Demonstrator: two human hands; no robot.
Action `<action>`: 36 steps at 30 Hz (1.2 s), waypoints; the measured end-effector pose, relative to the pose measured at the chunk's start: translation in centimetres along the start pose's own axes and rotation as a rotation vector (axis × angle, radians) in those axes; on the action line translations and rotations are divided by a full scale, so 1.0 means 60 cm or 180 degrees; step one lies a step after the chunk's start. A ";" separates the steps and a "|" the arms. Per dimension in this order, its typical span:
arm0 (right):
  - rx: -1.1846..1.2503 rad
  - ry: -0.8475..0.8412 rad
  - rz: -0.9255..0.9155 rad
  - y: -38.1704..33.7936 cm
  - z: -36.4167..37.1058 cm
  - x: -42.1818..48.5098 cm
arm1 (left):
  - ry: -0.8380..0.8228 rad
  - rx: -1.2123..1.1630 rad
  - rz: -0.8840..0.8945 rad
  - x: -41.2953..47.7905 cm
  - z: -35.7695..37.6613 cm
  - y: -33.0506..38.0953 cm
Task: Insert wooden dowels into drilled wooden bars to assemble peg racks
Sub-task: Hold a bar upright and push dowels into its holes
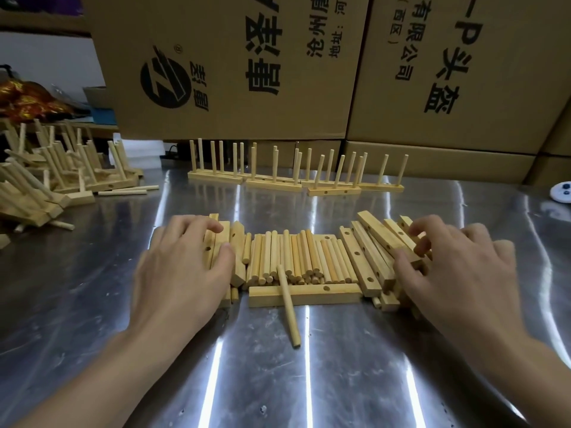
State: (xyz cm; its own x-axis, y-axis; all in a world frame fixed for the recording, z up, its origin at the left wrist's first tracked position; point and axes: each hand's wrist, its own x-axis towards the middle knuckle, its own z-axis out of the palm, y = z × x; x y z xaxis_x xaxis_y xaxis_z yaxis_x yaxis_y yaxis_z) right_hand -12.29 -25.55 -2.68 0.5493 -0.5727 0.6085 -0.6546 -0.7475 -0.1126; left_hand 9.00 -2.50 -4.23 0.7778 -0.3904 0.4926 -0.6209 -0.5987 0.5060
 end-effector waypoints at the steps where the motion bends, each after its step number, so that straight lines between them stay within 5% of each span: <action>1: 0.0005 -0.0028 -0.0001 0.000 -0.001 0.000 | 0.0032 -0.0050 0.0012 -0.001 -0.001 0.001; 8: 0.0637 0.0581 -0.0124 -0.010 -0.020 -0.003 | 0.0585 -0.0682 0.0513 -0.011 -0.009 0.020; 12: 0.1269 0.1095 -0.0612 -0.038 -0.027 -0.020 | 0.0445 -0.1399 0.0936 -0.032 -0.016 0.055; 17: 0.1808 0.1251 -0.1569 -0.072 -0.024 -0.052 | -0.0214 -0.2271 0.0601 -0.067 -0.010 0.093; 23: 0.1863 0.1371 -0.1865 -0.079 -0.019 -0.059 | -0.0523 -0.3202 -0.0346 -0.063 -0.007 0.099; 30: 0.1741 0.0911 -0.2385 -0.080 -0.012 -0.068 | -0.0949 -0.3940 -0.0845 -0.058 -0.013 0.102; 36: 0.2178 -0.0132 -0.2092 -0.084 -0.028 -0.067 | -0.0767 -0.4154 -0.1224 -0.050 -0.011 0.093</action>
State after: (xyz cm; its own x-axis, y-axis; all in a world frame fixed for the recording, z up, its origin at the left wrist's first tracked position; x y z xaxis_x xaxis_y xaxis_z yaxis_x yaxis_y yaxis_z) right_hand -12.06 -18.90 -3.24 0.7261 0.0312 0.6869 0.2314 -0.9518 -0.2013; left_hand 3.15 -4.21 -2.38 0.8339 -0.5417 0.1062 0.0982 0.3349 0.9371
